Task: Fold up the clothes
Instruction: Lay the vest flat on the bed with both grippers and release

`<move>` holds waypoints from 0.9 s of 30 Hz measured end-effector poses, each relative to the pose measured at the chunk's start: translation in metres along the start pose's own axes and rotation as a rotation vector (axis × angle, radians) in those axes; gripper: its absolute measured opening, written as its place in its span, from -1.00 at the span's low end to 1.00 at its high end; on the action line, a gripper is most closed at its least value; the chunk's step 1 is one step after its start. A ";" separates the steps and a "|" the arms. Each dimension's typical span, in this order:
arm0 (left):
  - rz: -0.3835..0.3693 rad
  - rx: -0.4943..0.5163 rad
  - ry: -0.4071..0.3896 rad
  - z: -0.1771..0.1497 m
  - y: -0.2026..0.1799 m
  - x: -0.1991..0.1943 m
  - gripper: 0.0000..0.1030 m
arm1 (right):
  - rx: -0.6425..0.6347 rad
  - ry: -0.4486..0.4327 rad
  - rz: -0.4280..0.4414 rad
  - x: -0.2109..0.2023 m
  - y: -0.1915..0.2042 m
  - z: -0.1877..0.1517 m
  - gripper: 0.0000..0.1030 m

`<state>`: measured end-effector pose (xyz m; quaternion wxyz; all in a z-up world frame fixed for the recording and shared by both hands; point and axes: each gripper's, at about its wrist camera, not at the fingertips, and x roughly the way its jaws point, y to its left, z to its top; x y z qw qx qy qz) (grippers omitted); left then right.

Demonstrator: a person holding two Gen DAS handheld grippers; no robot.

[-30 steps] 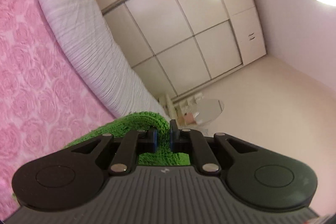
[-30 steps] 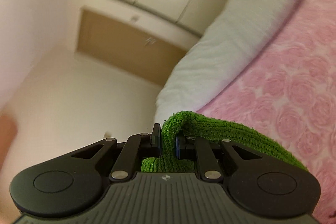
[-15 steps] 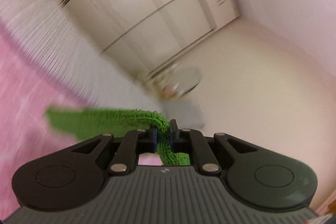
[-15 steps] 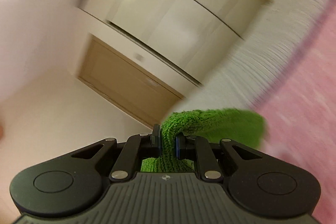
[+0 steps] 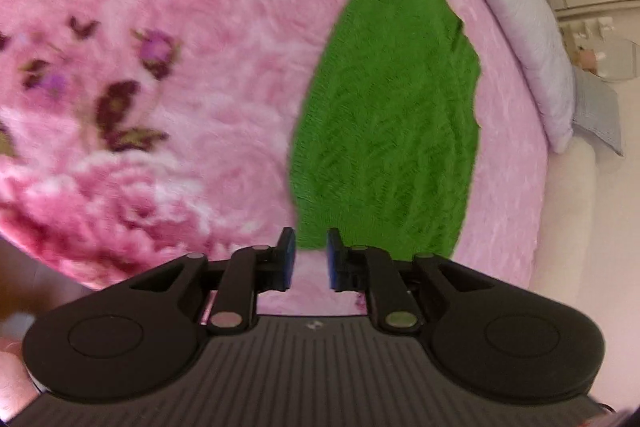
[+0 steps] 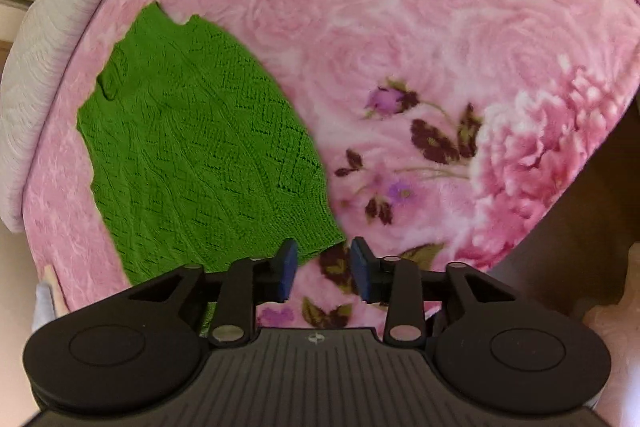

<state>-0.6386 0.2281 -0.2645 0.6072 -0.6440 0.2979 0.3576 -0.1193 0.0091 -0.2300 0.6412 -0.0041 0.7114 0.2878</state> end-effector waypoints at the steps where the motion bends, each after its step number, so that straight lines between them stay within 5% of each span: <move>1: -0.003 0.002 0.002 0.000 -0.001 0.007 -0.55 | -0.008 -0.003 0.012 0.006 -0.002 -0.002 -0.25; 8: -0.019 0.006 0.011 -0.001 -0.009 0.056 -0.28 | -0.037 0.012 0.054 0.054 -0.017 -0.017 -0.02; 13: -0.055 -0.096 -0.059 -0.003 0.005 0.089 -0.18 | -0.021 -0.012 0.078 0.088 -0.030 -0.015 0.05; 17: -0.124 -0.203 -0.094 -0.003 0.016 0.111 -0.23 | 0.030 -0.009 0.122 0.113 -0.036 -0.017 0.09; 18: -0.137 -0.207 -0.092 -0.003 0.016 0.115 -0.49 | 0.004 -0.011 0.134 0.115 -0.031 -0.018 0.07; 19: -0.146 -0.193 -0.086 -0.004 0.014 0.117 -0.79 | -0.028 -0.012 0.149 0.117 -0.026 -0.019 -0.41; 20: -0.149 -0.172 -0.087 -0.005 0.010 0.116 -0.79 | -0.060 -0.014 0.163 0.119 -0.020 -0.020 -0.79; 27: -0.103 0.028 -0.187 -0.023 -0.010 0.062 -0.92 | -0.226 -0.062 0.113 0.073 -0.012 -0.013 -0.86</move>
